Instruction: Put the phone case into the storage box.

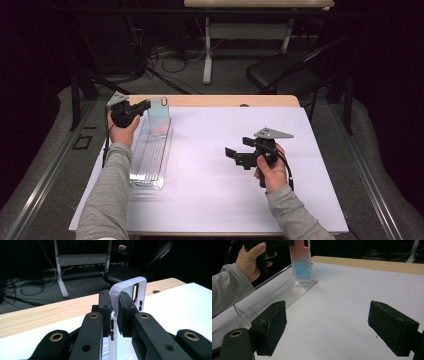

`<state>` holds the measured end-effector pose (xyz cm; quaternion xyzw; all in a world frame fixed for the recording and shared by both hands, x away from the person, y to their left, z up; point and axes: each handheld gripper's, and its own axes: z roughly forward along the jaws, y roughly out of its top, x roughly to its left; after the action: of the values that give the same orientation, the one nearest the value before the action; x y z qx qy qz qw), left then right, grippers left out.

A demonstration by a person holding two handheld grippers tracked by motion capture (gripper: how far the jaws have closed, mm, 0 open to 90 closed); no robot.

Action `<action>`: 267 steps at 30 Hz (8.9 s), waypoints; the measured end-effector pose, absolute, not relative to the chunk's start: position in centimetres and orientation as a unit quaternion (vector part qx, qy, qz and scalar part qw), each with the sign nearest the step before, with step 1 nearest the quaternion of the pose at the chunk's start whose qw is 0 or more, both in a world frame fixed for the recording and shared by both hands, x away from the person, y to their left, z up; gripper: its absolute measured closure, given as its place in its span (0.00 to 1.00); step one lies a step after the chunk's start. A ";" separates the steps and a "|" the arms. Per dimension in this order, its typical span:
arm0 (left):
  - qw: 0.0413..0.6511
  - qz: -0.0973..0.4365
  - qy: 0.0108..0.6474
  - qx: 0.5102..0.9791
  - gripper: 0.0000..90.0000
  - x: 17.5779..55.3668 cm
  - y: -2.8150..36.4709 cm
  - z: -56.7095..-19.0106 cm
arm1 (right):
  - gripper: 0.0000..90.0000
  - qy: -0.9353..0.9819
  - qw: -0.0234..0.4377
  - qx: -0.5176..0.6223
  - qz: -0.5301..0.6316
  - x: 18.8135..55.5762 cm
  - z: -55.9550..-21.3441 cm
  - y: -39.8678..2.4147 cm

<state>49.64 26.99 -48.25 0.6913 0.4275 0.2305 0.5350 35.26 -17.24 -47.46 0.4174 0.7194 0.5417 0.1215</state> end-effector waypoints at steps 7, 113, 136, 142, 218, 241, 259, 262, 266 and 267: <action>0.535 0.224 0.424 0.695 0.92 49.7 27.0 -48.6 | 0.17 0.720 0.122 0.416 0.542 35.2 -47.5 -17.1; 0.469 0.255 0.520 0.667 0.47 49.2 28.5 -47.7 | 0.18 0.732 0.116 0.413 0.529 35.4 -48.1 -16.9; 0.510 0.223 0.515 0.652 0.27 47.1 28.3 -45.4 | 0.18 0.732 0.119 0.413 0.528 35.4 -48.2 -16.9; 0.516 0.217 0.510 0.653 0.24 46.4 28.1 -44.7 | 0.18 0.733 0.118 0.413 0.527 35.4 -48.2 -16.9; 0.559 0.144 0.341 0.742 0.18 33.9 21.9 -45.4 | 0.18 0.722 0.141 0.425 0.527 34.6 -47.5 -18.9; 0.551 0.120 0.296 0.771 0.18 32.1 18.6 -46.7 | 0.18 0.733 0.137 0.429 0.510 33.6 -48.8 -19.1; 0.541 0.117 0.286 0.782 0.18 31.7 17.3 -47.9 | 0.18 0.737 0.139 0.428 0.505 32.9 -49.9 -19.5; 0.539 0.119 0.289 0.782 0.18 31.7 17.3 -48.2 | 0.18 0.738 0.139 0.426 0.504 32.7 -50.1 -19.5; 0.537 0.119 0.290 0.783 0.18 31.7 17.3 -48.4 | 0.18 0.739 0.143 0.423 0.505 32.7 -50.2 -19.6; 0.537 0.119 0.290 0.783 0.18 31.7 17.3 -48.4 | 0.18 0.737 0.143 0.424 0.506 32.7 -50.2 -19.6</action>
<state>31.66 17.28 -48.43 0.7832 0.2901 0.1186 0.5370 32.68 -19.59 -50.23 0.4242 0.7373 0.5059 0.1430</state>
